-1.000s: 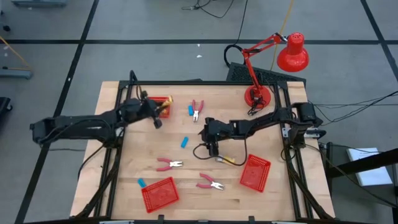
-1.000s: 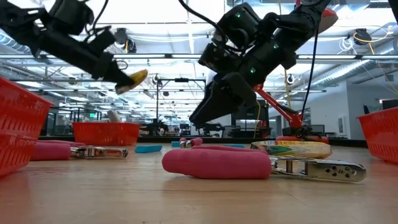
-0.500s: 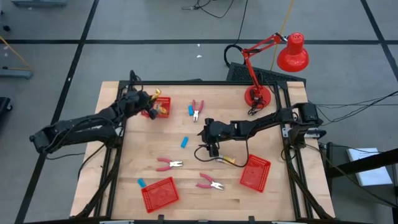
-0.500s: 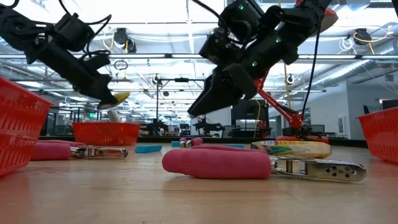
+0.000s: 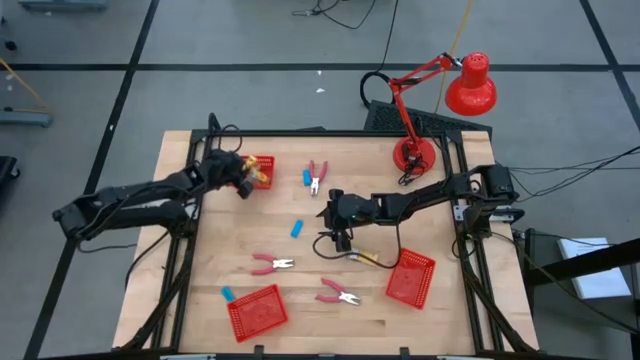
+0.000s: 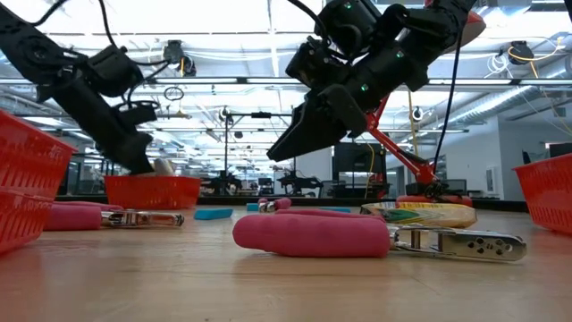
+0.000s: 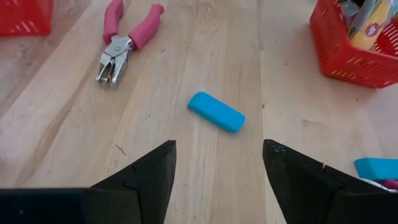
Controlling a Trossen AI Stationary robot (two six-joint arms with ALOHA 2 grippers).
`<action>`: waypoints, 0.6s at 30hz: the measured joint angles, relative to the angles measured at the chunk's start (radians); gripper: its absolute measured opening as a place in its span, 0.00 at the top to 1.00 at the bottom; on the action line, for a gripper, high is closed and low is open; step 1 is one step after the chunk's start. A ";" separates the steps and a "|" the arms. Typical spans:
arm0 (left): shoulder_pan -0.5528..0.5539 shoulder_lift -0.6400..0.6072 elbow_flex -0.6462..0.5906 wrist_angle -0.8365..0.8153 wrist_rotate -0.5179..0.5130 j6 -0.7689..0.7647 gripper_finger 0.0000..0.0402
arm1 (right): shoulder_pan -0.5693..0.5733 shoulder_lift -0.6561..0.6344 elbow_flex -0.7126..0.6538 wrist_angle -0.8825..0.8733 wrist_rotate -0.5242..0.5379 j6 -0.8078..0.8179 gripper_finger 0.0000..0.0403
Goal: Pick & Place School Supplies
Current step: Put the yellow crayon box into the top red basket
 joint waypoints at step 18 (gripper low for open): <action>0.040 0.111 0.000 0.187 0.177 0.030 0.49 | 0.000 0.000 0.000 0.012 0.000 0.008 0.42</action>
